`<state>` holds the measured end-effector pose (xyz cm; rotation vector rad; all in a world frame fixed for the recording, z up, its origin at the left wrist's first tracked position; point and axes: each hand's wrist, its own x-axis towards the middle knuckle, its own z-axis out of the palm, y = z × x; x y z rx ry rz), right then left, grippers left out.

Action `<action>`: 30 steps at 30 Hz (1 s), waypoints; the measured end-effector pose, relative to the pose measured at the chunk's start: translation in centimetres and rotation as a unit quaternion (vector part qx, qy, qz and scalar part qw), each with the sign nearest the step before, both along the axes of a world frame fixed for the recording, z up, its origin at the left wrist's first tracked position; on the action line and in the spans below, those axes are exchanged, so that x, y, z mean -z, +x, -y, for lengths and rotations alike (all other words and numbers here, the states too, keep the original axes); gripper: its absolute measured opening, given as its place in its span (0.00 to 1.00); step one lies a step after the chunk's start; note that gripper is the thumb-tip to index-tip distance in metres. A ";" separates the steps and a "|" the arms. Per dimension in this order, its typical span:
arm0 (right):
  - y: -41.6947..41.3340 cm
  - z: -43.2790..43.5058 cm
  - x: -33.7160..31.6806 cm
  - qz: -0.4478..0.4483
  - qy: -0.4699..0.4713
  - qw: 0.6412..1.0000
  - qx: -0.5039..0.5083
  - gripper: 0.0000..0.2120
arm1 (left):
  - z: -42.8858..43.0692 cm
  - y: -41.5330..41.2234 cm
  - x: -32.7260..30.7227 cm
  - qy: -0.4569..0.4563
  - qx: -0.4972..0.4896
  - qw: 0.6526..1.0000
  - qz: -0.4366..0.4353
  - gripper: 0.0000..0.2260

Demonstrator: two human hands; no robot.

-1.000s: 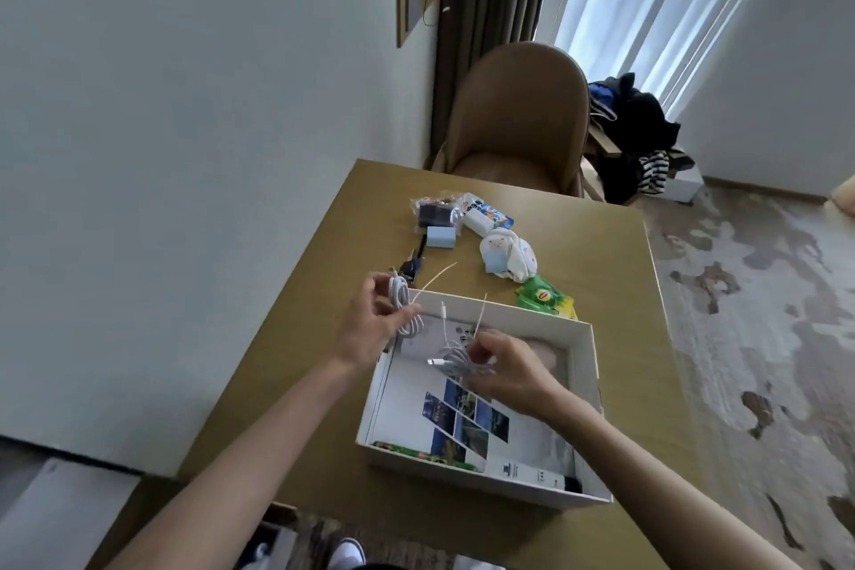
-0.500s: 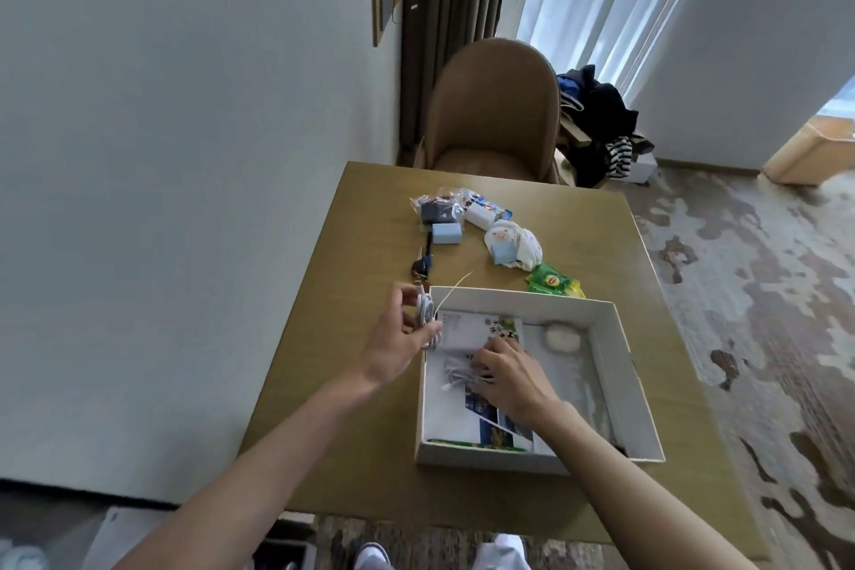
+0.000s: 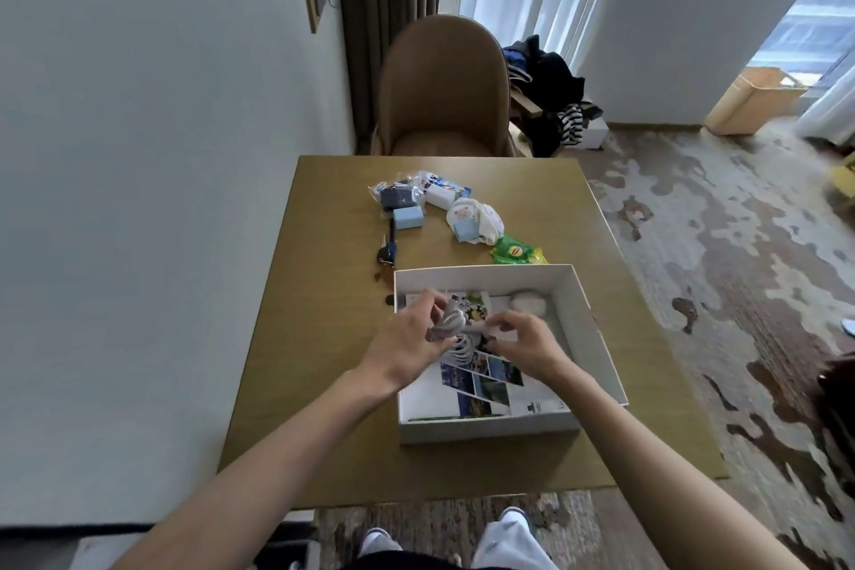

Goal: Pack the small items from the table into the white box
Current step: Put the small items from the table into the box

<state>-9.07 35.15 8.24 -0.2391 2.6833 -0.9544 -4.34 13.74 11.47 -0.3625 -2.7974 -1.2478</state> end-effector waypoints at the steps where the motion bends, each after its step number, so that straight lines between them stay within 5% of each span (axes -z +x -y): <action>1: -0.3 -1.2 -0.4 0.025 -0.022 0.999 0.035 0.14 | -0.6 0.1 0.2 -0.026 0.005 1.000 -0.001 0.16; 5: -0.9 -3.4 -2.5 0.244 -0.188 0.945 0.106 0.14 | -2.8 0.2 1.0 -0.126 0.022 0.991 -0.038 0.19; 9: -0.8 -2.7 -3.6 0.360 -0.239 0.901 -0.030 0.25 | -4.0 -0.2 1.6 -0.229 0.087 0.967 -0.073 0.25; 15: -1.4 -1.8 -1.9 0.274 -0.118 0.947 -0.120 0.07 | -3.7 0.7 1.9 -0.205 0.061 0.971 0.109 0.30; 19: -1.6 -1.2 -1.1 0.220 -0.108 0.950 -0.195 0.04 | -3.2 1.9 1.4 -0.242 0.012 0.968 0.073 0.23; 25: -1.6 -0.2 1.1 0.079 -0.017 0.975 -0.206 0.08 | -3.7 2.5 1.5 -0.461 0.011 0.886 0.048 0.15; 30: -2.7 -1.4 1.1 0.046 0.025 0.968 -0.244 0.04 | -4.5 1.7 1.2 -0.460 -0.001 0.884 0.081 0.12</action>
